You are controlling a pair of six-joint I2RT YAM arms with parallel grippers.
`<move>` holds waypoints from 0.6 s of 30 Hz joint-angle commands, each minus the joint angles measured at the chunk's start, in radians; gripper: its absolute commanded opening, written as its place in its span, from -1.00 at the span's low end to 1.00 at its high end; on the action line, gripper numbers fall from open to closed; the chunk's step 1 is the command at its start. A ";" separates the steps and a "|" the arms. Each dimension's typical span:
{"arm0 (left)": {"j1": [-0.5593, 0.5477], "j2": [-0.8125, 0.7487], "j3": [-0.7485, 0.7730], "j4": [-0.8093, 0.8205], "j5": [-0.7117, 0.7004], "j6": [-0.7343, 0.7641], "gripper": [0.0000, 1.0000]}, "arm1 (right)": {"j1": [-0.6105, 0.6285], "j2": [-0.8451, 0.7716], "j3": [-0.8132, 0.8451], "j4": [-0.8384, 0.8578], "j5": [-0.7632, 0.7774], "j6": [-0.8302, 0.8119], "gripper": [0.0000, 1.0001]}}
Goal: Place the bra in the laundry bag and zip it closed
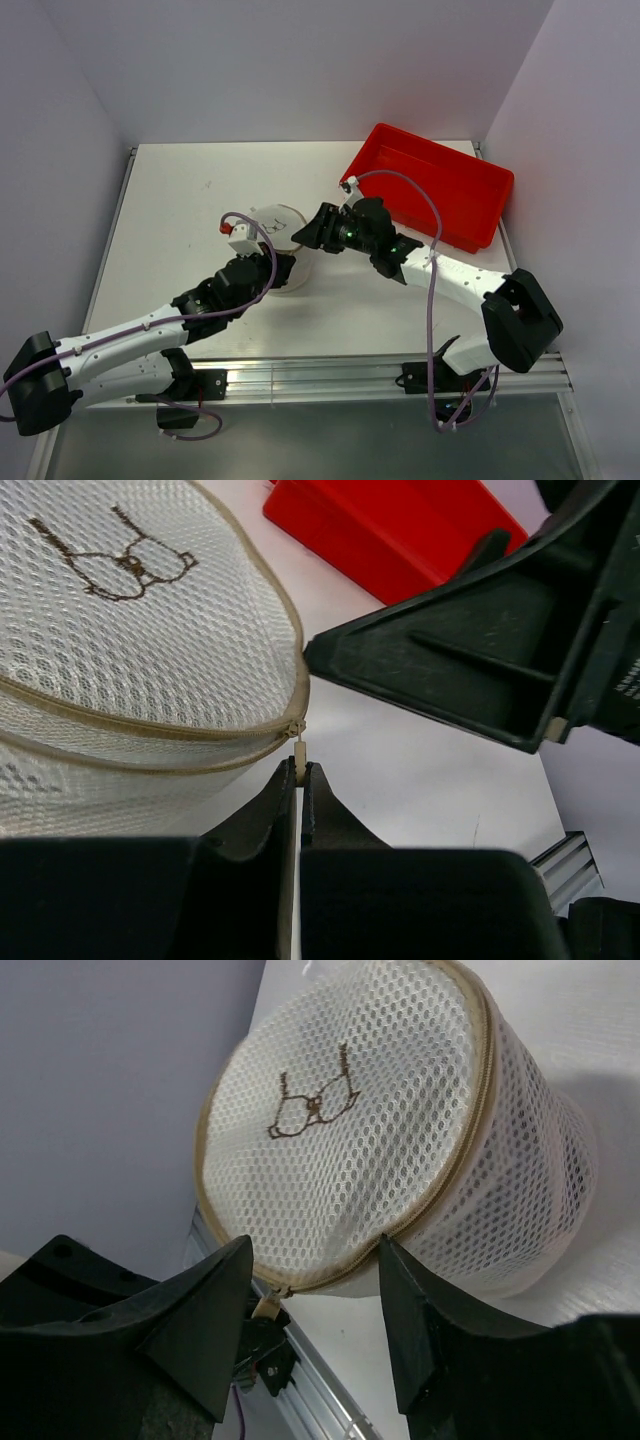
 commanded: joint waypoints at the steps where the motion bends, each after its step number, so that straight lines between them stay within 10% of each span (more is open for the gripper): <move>1: -0.005 -0.003 0.030 0.084 0.043 -0.011 -1.00 | 0.012 0.023 0.011 0.082 0.003 0.045 0.20; 8: -0.005 -0.004 0.016 0.081 0.048 -0.002 -1.00 | 0.009 0.042 0.019 0.040 0.051 0.021 0.08; 15: -0.005 -0.012 0.018 0.084 0.029 0.025 -1.00 | 0.013 0.005 -0.010 0.000 0.111 -0.015 0.38; 18: -0.005 0.011 0.024 0.098 0.046 0.026 -1.00 | 0.013 0.020 -0.007 0.022 0.077 -0.008 0.14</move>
